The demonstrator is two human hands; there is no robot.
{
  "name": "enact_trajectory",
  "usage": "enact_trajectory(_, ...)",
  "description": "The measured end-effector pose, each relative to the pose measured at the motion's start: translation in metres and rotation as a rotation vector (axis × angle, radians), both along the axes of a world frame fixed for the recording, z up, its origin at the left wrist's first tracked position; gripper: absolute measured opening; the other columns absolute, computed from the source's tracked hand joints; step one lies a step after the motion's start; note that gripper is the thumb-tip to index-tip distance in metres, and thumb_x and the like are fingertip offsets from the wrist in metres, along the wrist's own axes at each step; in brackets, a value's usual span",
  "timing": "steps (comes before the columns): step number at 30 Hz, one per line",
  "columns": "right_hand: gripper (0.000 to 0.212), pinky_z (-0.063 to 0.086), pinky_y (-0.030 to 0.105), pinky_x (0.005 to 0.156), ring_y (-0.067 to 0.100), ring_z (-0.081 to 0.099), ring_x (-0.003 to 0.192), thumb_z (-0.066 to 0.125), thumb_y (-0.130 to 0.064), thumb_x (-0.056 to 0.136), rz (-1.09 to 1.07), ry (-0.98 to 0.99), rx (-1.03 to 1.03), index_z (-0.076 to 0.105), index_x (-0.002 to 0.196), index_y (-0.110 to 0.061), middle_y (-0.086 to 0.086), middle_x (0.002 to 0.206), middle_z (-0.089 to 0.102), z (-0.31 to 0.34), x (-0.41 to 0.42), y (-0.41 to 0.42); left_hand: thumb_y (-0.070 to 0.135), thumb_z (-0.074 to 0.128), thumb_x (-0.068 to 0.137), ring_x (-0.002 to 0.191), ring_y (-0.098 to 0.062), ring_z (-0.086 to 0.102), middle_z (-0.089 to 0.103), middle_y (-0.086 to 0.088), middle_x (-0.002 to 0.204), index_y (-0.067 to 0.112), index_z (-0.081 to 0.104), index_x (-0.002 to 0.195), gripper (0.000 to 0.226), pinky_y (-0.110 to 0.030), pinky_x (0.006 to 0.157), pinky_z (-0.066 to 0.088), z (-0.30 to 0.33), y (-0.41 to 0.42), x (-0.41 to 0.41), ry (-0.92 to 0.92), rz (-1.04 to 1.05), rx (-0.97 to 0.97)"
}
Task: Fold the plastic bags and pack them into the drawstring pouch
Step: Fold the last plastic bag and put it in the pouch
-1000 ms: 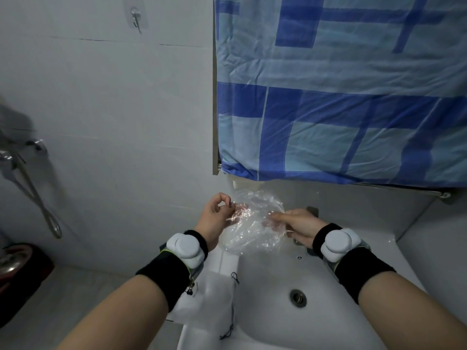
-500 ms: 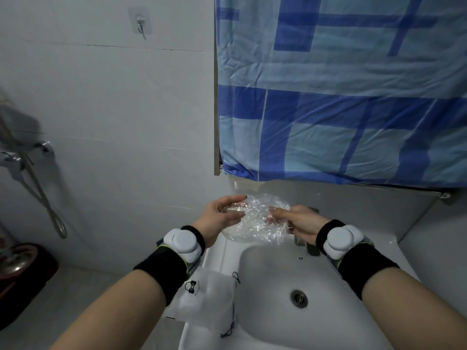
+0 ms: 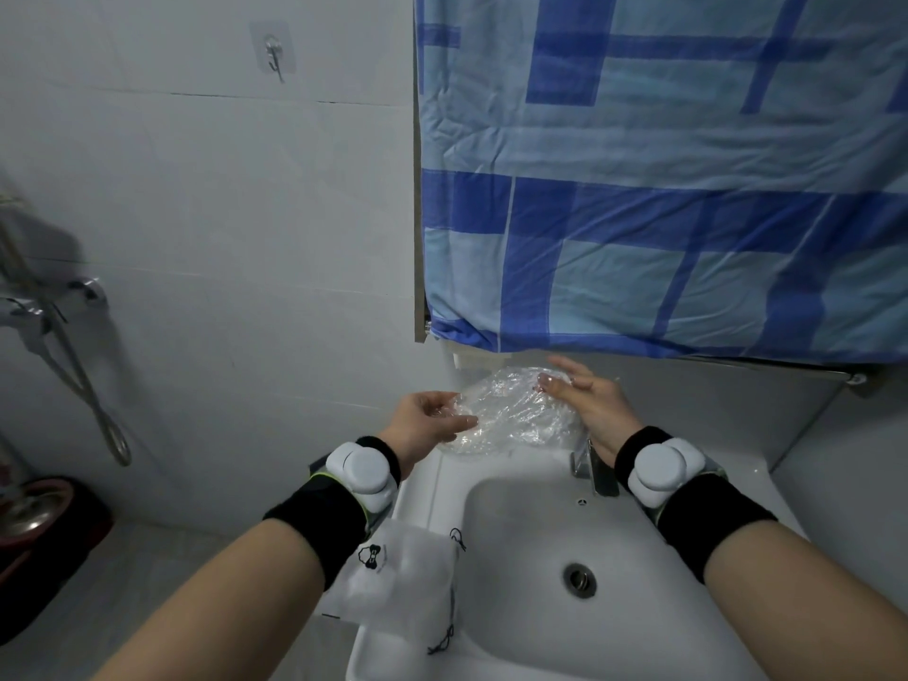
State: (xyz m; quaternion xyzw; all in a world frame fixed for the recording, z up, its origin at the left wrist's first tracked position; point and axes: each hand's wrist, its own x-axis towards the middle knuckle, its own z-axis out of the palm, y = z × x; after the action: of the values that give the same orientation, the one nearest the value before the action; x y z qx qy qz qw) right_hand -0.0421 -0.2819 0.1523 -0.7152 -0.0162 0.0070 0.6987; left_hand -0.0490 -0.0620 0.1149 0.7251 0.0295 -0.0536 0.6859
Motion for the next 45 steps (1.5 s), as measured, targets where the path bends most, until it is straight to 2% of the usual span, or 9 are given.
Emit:
enact_trajectory(5, 0.016, 0.053, 0.022, 0.082, 0.012, 0.067, 0.085, 0.065, -0.005, 0.080, 0.122, 0.072, 0.109, 0.069, 0.096, -0.008, 0.000, 0.088, 0.074, 0.001, -0.002, -0.003, 0.031, 0.066, 0.086, 0.058, -0.009, 0.046, 0.056, 0.003, 0.071, 0.012, 0.069, 0.087, 0.019, -0.015, 0.054, 0.043, 0.003, 0.003, -0.004, 0.061, -0.047, 0.143)
enact_trajectory(8, 0.036, 0.056, 0.022, 0.077, 0.012, 0.068, 0.083, 0.063, 0.006, 0.078, 0.233, 0.119, 0.085, 0.064, 0.112, -0.009, 0.002, 0.094, 0.072, -0.002, -0.001, -0.007, 0.039, 0.057, 0.090, 0.069, -0.017, 0.042, 0.049, -0.005, 0.077, 0.017, 0.063, 0.075, 0.027, -0.021, 0.065, 0.040, 0.002, 0.005, -0.004, 0.067, -0.041, 0.189)
enact_trajectory(12, 0.057, 0.055, 0.028, 0.086, 0.021, 0.065, 0.099, 0.063, 0.013, 0.074, 0.353, 0.180, 0.089, 0.059, 0.123, -0.015, 0.010, 0.115, 0.066, -0.007, 0.003, -0.012, 0.039, 0.052, 0.093, 0.076, -0.016, 0.058, 0.064, -0.001, 0.085, 0.011, 0.058, 0.091, 0.029, -0.026, 0.074, 0.048, 0.004, 0.006, -0.006, 0.112, -0.013, -0.047)
enact_trajectory(19, 0.066, 0.056, 0.028, 0.081, 0.020, 0.068, 0.093, 0.058, 0.021, 0.074, 0.431, 0.186, 0.065, 0.054, 0.127, -0.018, 0.011, 0.110, 0.068, -0.005, 0.005, -0.013, -0.010, 0.072, 0.072, 0.079, -0.021, 0.063, 0.067, -0.011, 0.094, 0.012, 0.052, 0.109, 0.047, -0.027, 0.073, 0.057, -0.005, 0.012, -0.010, 0.141, -0.212, -0.102)
enact_trajectory(27, 0.068, 0.055, 0.028, 0.081, 0.018, 0.066, 0.090, 0.048, 0.028, 0.076, 0.433, 0.183, 0.018, 0.049, 0.127, -0.017, 0.010, 0.110, 0.065, -0.003, 0.006, -0.017, -0.015, 0.072, 0.065, 0.070, -0.012, 0.066, 0.067, -0.009, 0.085, 0.018, 0.051, 0.101, 0.054, -0.026, 0.076, 0.055, -0.009, 0.021, -0.007, 0.042, -0.298, -0.101)
enact_trajectory(31, 0.064, 0.053, 0.024, 0.071, 0.012, 0.067, 0.078, 0.054, 0.020, 0.072, 0.447, 0.180, -0.043, 0.053, 0.124, -0.015, 0.007, 0.101, 0.067, 0.001, 0.009, -0.014, -0.009, 0.066, 0.068, 0.078, -0.018, 0.059, 0.063, -0.009, 0.100, 0.021, 0.043, 0.091, 0.044, -0.024, 0.073, 0.049, 0.004, 0.015, -0.008, 0.037, -0.419, -0.269)
enact_trajectory(37, 0.054, 0.048, 0.027, 0.072, 0.017, 0.062, 0.077, 0.058, 0.005, 0.056, 0.447, 0.204, -0.103, 0.063, 0.109, -0.008, 0.005, 0.086, 0.068, 0.014, 0.012, -0.006, -0.010, 0.061, 0.080, 0.100, -0.011, 0.058, 0.062, 0.002, 0.114, 0.017, 0.066, 0.101, 0.034, -0.023, 0.087, 0.049, 0.018, -0.009, -0.014, -0.006, -0.627, -0.119)
enact_trajectory(42, 0.057, 0.046, 0.032, 0.066, 0.021, 0.054, 0.078, 0.052, 0.013, 0.077, 0.250, 0.278, 0.036, 0.042, 0.130, -0.008, 0.009, 0.093, 0.056, 0.015, 0.017, -0.007, -0.013, 0.066, 0.076, 0.124, -0.008, 0.051, 0.060, 0.005, 0.127, 0.017, 0.063, 0.116, 0.050, -0.025, 0.096, 0.048, 0.021, -0.022, -0.014, -0.127, -0.528, -0.024)
enact_trajectory(45, 0.024, 0.048, 0.031, 0.069, 0.018, 0.059, 0.079, 0.054, -0.021, 0.089, 0.341, 0.310, 0.081, 0.056, 0.113, -0.021, -0.001, 0.084, 0.067, 0.015, 0.007, -0.006, -0.014, 0.069, 0.072, 0.127, -0.010, 0.048, 0.058, 0.007, 0.129, 0.021, 0.060, 0.121, 0.060, -0.026, 0.100, 0.045, 0.021, -0.023, -0.012, -0.184, -0.442, -0.033)
